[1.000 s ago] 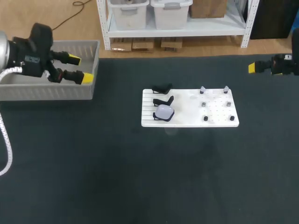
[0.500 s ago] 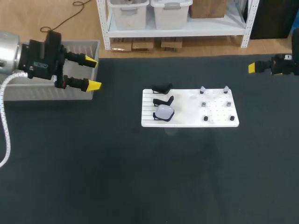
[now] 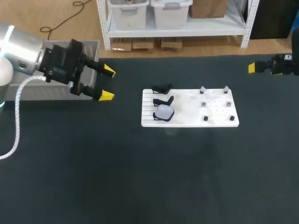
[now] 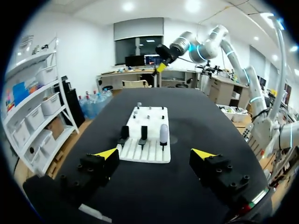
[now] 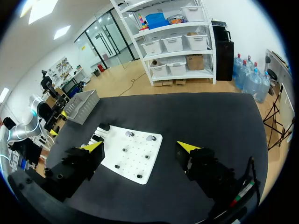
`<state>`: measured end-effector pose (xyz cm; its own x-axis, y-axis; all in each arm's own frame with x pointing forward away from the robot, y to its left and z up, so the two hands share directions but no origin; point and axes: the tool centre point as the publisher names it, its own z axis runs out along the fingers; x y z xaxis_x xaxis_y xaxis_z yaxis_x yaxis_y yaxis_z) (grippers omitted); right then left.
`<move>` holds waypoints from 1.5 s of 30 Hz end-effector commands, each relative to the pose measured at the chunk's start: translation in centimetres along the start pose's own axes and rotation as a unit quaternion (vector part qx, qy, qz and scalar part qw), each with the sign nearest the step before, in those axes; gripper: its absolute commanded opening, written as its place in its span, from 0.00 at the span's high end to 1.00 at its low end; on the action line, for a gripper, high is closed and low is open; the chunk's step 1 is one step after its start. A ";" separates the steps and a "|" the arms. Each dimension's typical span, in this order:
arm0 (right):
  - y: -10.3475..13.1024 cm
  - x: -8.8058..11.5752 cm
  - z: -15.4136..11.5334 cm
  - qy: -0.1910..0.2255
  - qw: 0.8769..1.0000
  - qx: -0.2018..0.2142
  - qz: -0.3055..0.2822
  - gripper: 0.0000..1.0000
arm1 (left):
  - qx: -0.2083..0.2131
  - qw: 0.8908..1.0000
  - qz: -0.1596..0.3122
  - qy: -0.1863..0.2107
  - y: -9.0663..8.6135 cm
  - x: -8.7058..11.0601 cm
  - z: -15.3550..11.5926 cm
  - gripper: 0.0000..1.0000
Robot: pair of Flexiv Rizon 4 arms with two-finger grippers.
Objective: Pick up each earbud case from the left stands, insert the matching earbuds, close the lid, and place the case in the box.
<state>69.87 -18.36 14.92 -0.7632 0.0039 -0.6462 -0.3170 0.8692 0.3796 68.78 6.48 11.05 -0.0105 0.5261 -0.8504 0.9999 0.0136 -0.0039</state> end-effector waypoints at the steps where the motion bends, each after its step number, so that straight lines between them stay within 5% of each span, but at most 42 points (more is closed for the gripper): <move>1: 0.0 0.0 0.0 0.000 1.000 0.000 0.000 0.00 | 0.028 1.000 0.006 0.003 0.2 0.3 1.2 0.00; 21: 0.0 0.0 0.0 0.000 1.000 0.000 0.000 0.00 | 0.049 0.999 0.009 0.003 -2.4 1.3 6.9 0.00; 45: 0.0 0.0 0.0 0.000 1.000 0.000 0.000 0.00 | 0.056 0.998 0.013 0.000 -1.7 1.5 12.4 0.00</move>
<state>69.87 -18.35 14.92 -0.7632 0.0038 -0.6462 -0.3170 0.8692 0.3796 66.64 -2.78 3.68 0.0108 0.5229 -0.8523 0.9953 -0.0873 -0.0409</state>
